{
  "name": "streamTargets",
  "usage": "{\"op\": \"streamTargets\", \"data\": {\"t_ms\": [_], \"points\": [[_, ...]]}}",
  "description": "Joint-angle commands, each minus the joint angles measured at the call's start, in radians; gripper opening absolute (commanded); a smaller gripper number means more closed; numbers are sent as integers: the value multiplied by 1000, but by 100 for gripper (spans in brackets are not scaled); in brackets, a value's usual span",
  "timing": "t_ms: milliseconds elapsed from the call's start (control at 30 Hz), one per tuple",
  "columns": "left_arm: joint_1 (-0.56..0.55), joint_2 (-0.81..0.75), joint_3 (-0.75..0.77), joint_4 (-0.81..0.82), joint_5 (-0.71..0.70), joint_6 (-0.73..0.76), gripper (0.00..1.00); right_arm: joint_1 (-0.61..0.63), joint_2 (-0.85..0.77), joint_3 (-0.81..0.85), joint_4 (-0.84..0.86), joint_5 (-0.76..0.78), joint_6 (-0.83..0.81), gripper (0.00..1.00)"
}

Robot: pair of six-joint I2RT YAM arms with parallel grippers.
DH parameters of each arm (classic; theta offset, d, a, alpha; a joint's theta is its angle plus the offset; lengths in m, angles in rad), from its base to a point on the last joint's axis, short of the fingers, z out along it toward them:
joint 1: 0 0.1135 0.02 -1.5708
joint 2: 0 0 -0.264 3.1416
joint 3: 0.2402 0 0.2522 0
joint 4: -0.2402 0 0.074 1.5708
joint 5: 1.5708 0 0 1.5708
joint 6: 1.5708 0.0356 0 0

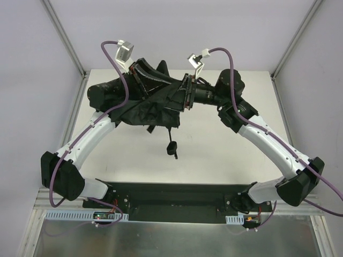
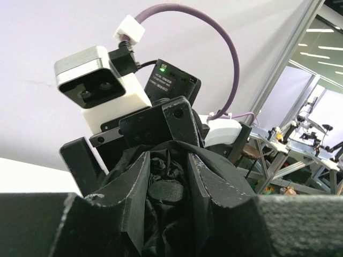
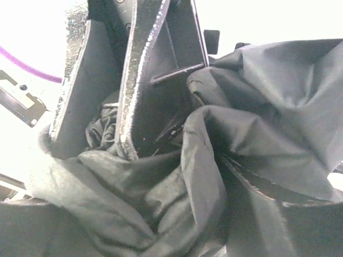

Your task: Put away the umbrella

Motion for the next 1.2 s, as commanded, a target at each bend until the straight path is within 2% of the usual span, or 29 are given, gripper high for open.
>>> {"op": "streamTargets", "data": {"t_ms": [0,67,167,233,333,367,467,567,633,733,833,900,967,1000,1100,1167], "points": [[-53,-26,28,21,-16,53,0,20,4,-22,199,7,78,58],[-55,-24,28,18,-17,55,0,20,-4,-39,238,-1,95,47],[-62,-27,28,3,-22,70,0,20,-15,-52,273,-20,113,22],[-65,-32,25,-11,-27,83,0,19,-28,-68,281,-21,112,0],[-65,-52,17,-71,-45,124,0,9,-76,-109,281,-12,102,0],[-65,-64,13,-108,-53,150,7,3,-93,-124,275,-10,99,0],[-59,-122,-7,-241,-83,236,48,-27,-146,-178,246,-21,99,0],[-35,-179,-35,-336,-114,276,66,-58,-214,-227,171,-35,64,0],[-4,-219,-52,-408,-131,297,90,-78,-258,-255,103,-44,32,0],[43,-300,-79,-597,-184,366,93,-122,-318,-281,-27,-55,-32,0],[88,-386,-70,-886,-291,493,91,-173,-354,-270,-214,-41,-129,0],[96,-429,-36,-1107,-406,584,86,-208,-343,-191,-457,66,-326,0],[96,-469,-24,-1272,-511,619,84,-215,-264,-47,-784,263,-518,0],[96,-494,-33,-1315,-543,626,84,-215,-219,36,-895,378,-625,0],[96,-582,-131,-1360,-603,600,82,-216,-64,272,-1168,784,-784,0],[96,-660,-203,-1384,-641,566,82,-207,25,406,-1221,1039,-855,0]]}}
